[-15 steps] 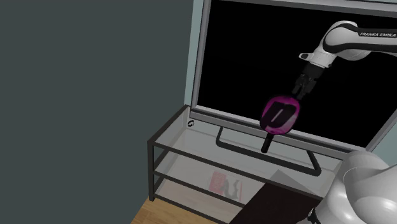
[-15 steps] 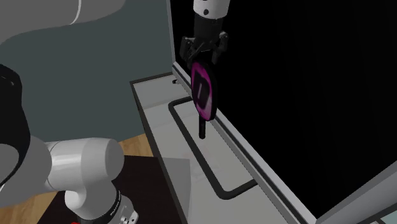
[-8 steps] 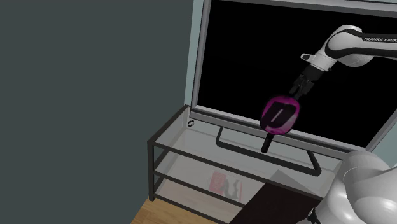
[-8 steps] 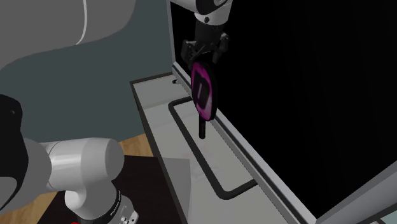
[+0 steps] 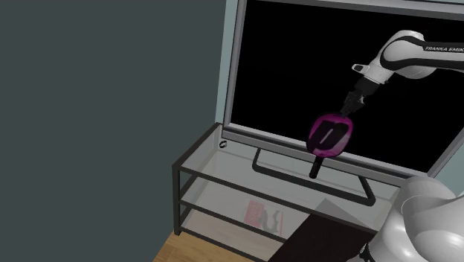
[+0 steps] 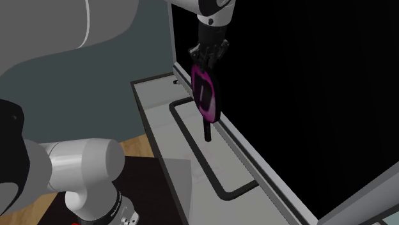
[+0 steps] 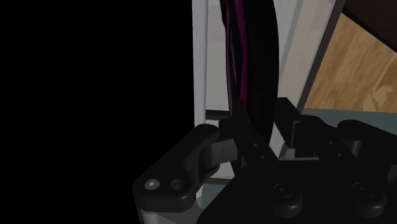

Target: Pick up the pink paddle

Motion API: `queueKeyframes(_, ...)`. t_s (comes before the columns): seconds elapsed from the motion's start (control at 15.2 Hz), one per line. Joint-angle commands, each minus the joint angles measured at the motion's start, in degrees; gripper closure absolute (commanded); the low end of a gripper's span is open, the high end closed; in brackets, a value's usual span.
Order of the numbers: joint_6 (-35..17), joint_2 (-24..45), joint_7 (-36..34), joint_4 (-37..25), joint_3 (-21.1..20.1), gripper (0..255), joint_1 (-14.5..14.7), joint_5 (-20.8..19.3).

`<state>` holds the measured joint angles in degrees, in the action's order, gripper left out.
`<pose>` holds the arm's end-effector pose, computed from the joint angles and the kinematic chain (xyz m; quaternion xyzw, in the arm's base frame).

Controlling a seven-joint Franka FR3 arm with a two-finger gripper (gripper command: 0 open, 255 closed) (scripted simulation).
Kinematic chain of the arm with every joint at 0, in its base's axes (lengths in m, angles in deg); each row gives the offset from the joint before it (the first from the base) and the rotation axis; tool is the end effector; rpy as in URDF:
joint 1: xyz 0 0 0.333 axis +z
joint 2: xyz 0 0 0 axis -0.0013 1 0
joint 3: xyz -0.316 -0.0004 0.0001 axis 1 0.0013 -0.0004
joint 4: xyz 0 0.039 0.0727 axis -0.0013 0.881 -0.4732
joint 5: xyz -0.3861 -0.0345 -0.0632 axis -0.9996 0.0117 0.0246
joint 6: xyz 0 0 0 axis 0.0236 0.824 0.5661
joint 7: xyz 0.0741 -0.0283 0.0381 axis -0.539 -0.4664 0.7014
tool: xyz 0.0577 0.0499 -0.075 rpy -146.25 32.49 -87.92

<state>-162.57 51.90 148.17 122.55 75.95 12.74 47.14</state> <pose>0.3050 -0.3234 0.5634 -0.9464 -0.2937 -0.1338 0.0107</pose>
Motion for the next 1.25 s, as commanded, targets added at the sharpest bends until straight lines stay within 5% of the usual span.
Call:
queueKeyframes(0.0, -0.69, 4.87, -1.52, 0.32, 2.89, 255, -0.15, -0.28)
queueKeyframes(1.19, 11.21, 3.77, -5.61, -12.13, 2.06, 255, 6.55, -0.94)
